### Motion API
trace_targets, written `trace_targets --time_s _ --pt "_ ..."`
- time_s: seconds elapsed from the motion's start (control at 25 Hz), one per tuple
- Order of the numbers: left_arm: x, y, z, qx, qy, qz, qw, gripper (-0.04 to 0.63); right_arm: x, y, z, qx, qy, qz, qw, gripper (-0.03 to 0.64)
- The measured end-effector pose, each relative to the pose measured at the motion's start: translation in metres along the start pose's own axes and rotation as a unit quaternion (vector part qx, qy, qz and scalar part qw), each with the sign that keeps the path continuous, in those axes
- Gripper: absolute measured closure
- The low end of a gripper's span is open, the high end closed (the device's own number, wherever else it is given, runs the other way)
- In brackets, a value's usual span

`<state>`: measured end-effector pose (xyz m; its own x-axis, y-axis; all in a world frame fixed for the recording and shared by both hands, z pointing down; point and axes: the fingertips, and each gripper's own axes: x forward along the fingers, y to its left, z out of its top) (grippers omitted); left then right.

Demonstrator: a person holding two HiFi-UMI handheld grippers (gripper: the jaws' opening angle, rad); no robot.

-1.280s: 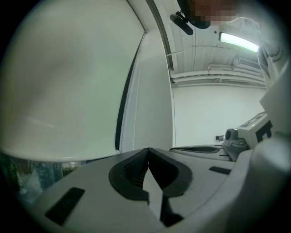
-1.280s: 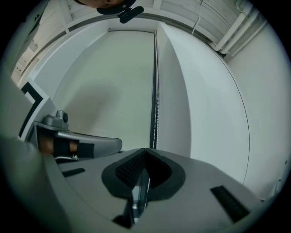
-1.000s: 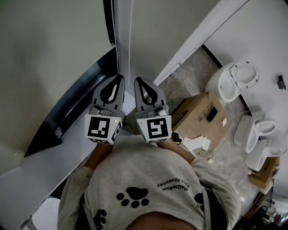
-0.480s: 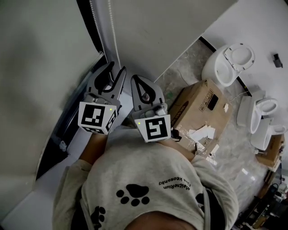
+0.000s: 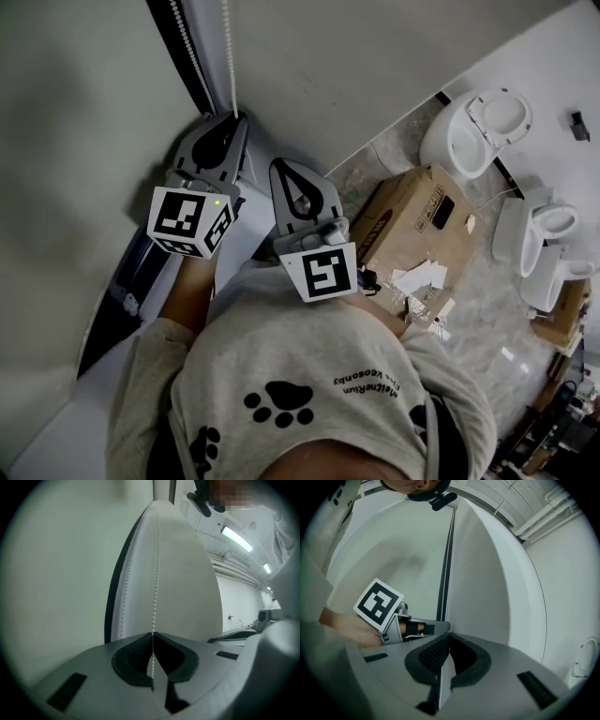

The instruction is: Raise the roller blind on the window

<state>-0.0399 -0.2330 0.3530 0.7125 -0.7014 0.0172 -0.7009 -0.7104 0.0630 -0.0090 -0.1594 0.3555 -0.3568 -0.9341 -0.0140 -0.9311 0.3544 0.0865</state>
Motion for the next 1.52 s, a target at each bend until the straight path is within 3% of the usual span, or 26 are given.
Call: trace_targets --time_s 0.2,0.48,0.84,1.0,1.12,1.36,1.52 --pt "-0.005 -0.012 -0.004 -0.015 0.008 -0.027 0.9995 0.584 0.003 0.003 0.005 0.000 -0.003 0.028 1.000 0.606" --pt "-0.022 -0.030 -0.020 -0.049 0.024 -0.036 0.9979 0.586 0.004 0.008 0.021 0.006 -0.006 0.080 0.997 0.606" --pt "-0.043 -0.044 -0.016 -0.060 0.007 -0.016 0.9980 0.586 0.012 0.017 0.082 0.030 -0.022 0.166 0.985 0.603" --pt "-0.049 -0.048 -0.016 -0.059 0.003 -0.007 0.9982 0.586 0.017 0.028 0.100 0.028 -0.004 0.204 0.978 0.518" --pt "-0.047 -0.050 -0.015 -0.058 0.002 -0.005 0.9983 0.586 0.020 0.028 0.108 0.028 -0.002 0.210 0.977 0.522" --pt "-0.046 -0.049 -0.017 -0.057 0.000 -0.003 0.9983 0.586 0.027 0.030 0.111 0.010 -0.002 0.209 0.978 0.598" --pt "-0.046 -0.046 -0.020 -0.059 -0.004 0.004 0.9983 0.586 0.028 0.029 0.108 0.007 -0.014 0.205 0.979 0.603"
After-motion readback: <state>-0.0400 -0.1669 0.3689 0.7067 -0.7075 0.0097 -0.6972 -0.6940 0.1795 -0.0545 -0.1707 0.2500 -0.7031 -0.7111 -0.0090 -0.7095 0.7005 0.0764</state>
